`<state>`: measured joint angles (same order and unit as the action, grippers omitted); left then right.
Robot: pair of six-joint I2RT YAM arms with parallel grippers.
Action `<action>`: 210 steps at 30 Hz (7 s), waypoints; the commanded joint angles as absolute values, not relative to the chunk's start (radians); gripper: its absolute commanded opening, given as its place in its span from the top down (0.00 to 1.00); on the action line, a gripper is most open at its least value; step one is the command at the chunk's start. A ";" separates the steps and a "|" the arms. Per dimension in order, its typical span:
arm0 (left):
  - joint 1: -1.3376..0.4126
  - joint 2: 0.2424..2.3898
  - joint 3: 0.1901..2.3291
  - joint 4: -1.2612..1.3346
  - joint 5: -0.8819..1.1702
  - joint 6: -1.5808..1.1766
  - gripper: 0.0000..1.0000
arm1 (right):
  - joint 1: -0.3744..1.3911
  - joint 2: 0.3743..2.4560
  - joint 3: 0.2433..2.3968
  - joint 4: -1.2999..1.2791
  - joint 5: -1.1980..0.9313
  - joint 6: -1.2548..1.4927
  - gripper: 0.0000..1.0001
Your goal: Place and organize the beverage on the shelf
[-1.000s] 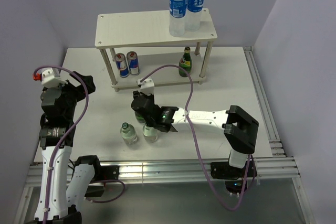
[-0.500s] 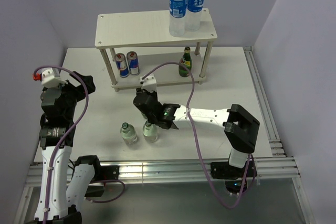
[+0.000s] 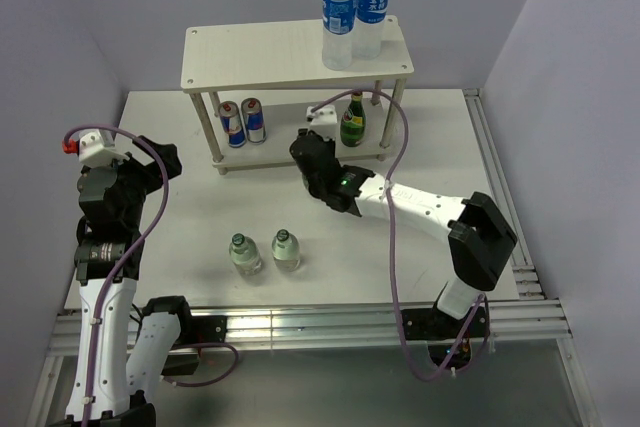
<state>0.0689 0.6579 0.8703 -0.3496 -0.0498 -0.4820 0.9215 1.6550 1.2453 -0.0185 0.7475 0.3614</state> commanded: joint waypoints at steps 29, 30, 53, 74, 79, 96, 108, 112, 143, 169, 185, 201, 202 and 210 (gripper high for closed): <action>0.080 0.657 0.874 -0.330 -0.029 -0.460 0.01 | 0.716 1.796 1.640 0.083 0.716 0.299 1.00; 0.080 0.655 0.874 -0.330 -0.031 -0.460 0.01 | 0.710 1.808 1.643 0.083 0.716 0.299 1.00; 0.081 0.653 0.873 -0.330 -0.028 -0.460 0.01 | 0.666 1.890 1.634 0.201 0.819 0.258 1.00; 0.080 0.652 0.873 -0.331 -0.031 -0.460 0.01 | 0.661 1.896 1.585 0.218 0.850 0.275 0.00; 0.080 0.650 0.874 -0.333 -0.035 -0.459 0.01 | 0.664 1.876 1.557 0.212 0.835 0.293 0.00; 0.089 0.650 0.876 -0.331 -0.035 -0.457 0.01 | 0.765 1.688 1.373 0.186 0.874 0.331 0.00; -0.229 0.735 0.957 -0.400 -0.122 -0.411 0.01 | 0.989 1.212 0.978 -0.040 0.992 0.603 0.00; -0.480 0.741 0.994 -0.511 -0.363 -0.472 0.01 | 1.095 1.097 0.905 -0.146 1.026 0.715 0.00; -1.492 1.127 0.876 -1.371 -1.238 -1.986 0.01 | 1.270 0.825 0.692 -0.486 1.121 0.965 0.00; -1.499 1.269 0.730 -1.374 -1.325 -2.253 0.47 | 1.270 0.842 0.666 -0.520 1.120 1.009 0.00; -1.499 1.211 0.862 -1.373 -1.367 -2.056 1.00 | 1.270 0.845 0.658 -0.531 1.137 1.029 0.00; -1.417 1.089 1.146 -1.373 -1.516 -1.607 1.00 | 1.272 0.805 0.627 -0.486 1.126 1.006 0.00; -1.408 1.089 1.169 -1.370 -1.522 -1.582 1.00 | 1.272 0.805 0.626 -0.482 1.126 1.005 0.00; -1.332 1.107 1.423 -1.333 -1.647 -1.260 1.00 | 1.272 0.805 0.638 -0.465 1.129 0.985 0.00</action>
